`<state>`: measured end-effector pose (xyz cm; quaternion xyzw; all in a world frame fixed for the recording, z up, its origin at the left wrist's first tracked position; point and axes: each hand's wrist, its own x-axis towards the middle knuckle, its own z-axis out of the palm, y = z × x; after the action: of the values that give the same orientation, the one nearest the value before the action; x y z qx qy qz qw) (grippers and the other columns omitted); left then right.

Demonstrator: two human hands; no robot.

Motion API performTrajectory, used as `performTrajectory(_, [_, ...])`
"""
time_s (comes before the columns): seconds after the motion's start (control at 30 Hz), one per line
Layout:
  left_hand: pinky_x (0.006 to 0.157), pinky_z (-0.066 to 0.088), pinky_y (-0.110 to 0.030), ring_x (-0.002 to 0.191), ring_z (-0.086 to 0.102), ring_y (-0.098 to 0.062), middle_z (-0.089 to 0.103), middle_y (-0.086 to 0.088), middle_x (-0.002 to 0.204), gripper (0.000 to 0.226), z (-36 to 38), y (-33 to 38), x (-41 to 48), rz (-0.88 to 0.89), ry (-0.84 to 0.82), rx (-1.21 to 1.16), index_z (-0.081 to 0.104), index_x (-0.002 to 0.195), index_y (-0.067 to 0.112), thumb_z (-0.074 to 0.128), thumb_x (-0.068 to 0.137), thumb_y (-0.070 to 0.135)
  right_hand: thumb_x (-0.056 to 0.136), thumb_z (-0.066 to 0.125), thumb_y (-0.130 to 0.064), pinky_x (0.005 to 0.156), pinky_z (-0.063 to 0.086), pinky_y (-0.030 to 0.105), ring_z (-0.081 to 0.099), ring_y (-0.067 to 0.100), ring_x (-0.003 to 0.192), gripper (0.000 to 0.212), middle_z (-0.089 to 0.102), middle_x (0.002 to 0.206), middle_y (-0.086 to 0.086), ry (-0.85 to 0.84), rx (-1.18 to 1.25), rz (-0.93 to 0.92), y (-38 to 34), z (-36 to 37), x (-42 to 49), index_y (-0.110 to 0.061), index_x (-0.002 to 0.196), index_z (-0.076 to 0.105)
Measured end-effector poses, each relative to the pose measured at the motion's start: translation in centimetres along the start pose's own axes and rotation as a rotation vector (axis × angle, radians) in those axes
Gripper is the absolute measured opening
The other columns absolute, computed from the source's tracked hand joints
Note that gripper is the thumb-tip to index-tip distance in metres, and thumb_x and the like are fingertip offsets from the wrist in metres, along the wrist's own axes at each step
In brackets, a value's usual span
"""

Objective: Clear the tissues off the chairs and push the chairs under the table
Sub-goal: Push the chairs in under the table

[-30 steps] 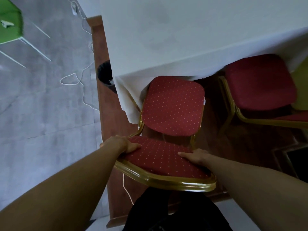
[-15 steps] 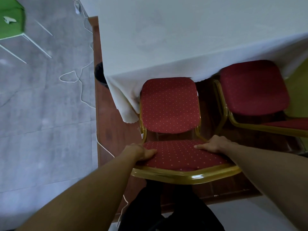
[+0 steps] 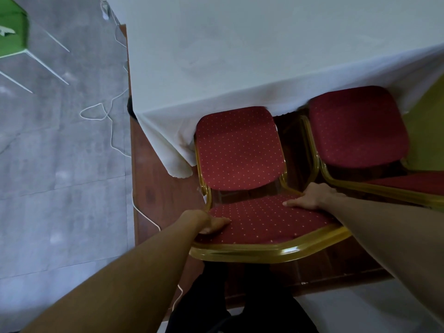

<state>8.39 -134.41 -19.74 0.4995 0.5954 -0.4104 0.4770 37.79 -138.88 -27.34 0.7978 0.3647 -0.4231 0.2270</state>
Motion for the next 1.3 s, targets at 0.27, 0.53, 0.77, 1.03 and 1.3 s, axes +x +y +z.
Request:
performTrajectory(0.27, [0.107,0.036,-0.041,0.137,0.042,-0.034,0.04,-0.013,0.152,0.076,-0.2,0.0,-0.3,0.021,0.003,-0.039,0.026,0.156,0.019,0.037,0.097,0.065,0.056,0.064,-0.092,0.075,0.048,0.039,0.064,0.032,0.106,0.107,0.064,0.122,0.01,0.007,0.009,-0.023,0.3,-0.1,0.1,-0.018,0.133,0.06])
performTrajectory(0.53, [0.112,0.038,-0.042,0.136,0.045,-0.036,0.039,-0.019,0.151,0.087,1.1,1.5,-1.0,-0.048,-0.04,-0.047,0.022,0.157,0.01,0.036,0.095,0.07,0.056,0.063,-0.093,0.084,0.053,0.042,0.064,0.032,0.106,0.107,0.065,0.12,0.009,0.009,-0.002,-0.039,2.0,-1.0,0.3,-0.015,0.13,0.062])
performTrajectory(0.77, [0.112,0.037,-0.042,0.137,0.043,-0.035,0.037,-0.019,0.153,0.086,1.3,1.7,-1.3,-0.065,-0.068,-0.009,0.019,0.157,0.01,0.031,0.096,0.07,0.057,0.066,-0.09,0.09,0.055,0.044,0.064,0.032,0.107,0.108,0.063,0.122,0.01,-0.001,-0.004,-0.042,2.2,-0.8,0.0,-0.013,0.132,0.056])
performTrajectory(1.03, [0.115,0.034,-0.045,0.139,0.04,-0.033,0.036,-0.016,0.155,0.097,1.1,1.5,0.1,-0.095,-0.099,0.022,0.024,0.156,0.008,0.03,0.089,0.079,0.061,0.067,-0.088,0.087,0.055,0.042,0.064,0.031,0.105,0.104,0.063,0.119,0.01,0.017,-0.038,-0.056,2.0,-0.8,0.2,-0.013,0.131,0.055])
performTrajectory(1.3, [0.103,0.045,-0.051,0.125,0.054,-0.033,0.049,-0.012,0.144,0.078,-0.1,3.6,0.6,0.222,0.391,0.348,0.045,0.146,0.022,0.031,0.09,0.074,0.075,0.058,-0.084,0.088,0.054,0.042,0.062,0.03,0.108,0.088,0.062,0.123,0.009,0.125,-0.203,-0.273,-1.2,-4.3,-1.7,-0.015,0.13,0.057])
